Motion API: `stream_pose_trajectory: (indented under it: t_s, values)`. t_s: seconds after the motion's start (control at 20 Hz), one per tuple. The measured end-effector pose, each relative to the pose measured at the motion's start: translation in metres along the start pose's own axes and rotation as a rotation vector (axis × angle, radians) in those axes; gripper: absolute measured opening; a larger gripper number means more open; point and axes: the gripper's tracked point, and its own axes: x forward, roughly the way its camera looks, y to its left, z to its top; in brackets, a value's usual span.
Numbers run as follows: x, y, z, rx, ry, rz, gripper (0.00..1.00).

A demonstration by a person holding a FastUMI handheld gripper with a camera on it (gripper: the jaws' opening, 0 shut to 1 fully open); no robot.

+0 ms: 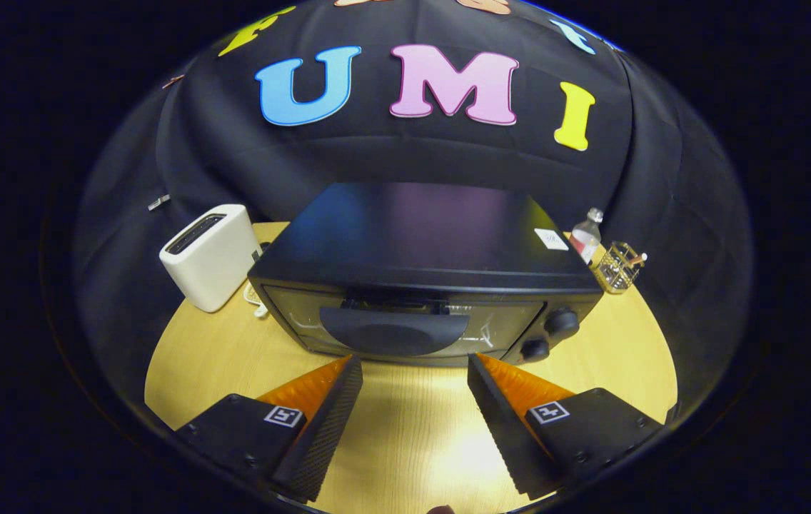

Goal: Open the toaster oven, put the food inside, and close the toaster oven door.

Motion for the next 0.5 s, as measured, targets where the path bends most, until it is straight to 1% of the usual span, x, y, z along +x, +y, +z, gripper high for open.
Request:
stream_pose_trajectory:
  t_s: [0.2,0.5]
  values:
    - [-0.023,-0.013,0.024,-0.036,-0.097,-0.006,0.98]
    - [-0.079,-0.045,0.073,-0.065,-0.265,-0.031,0.99]
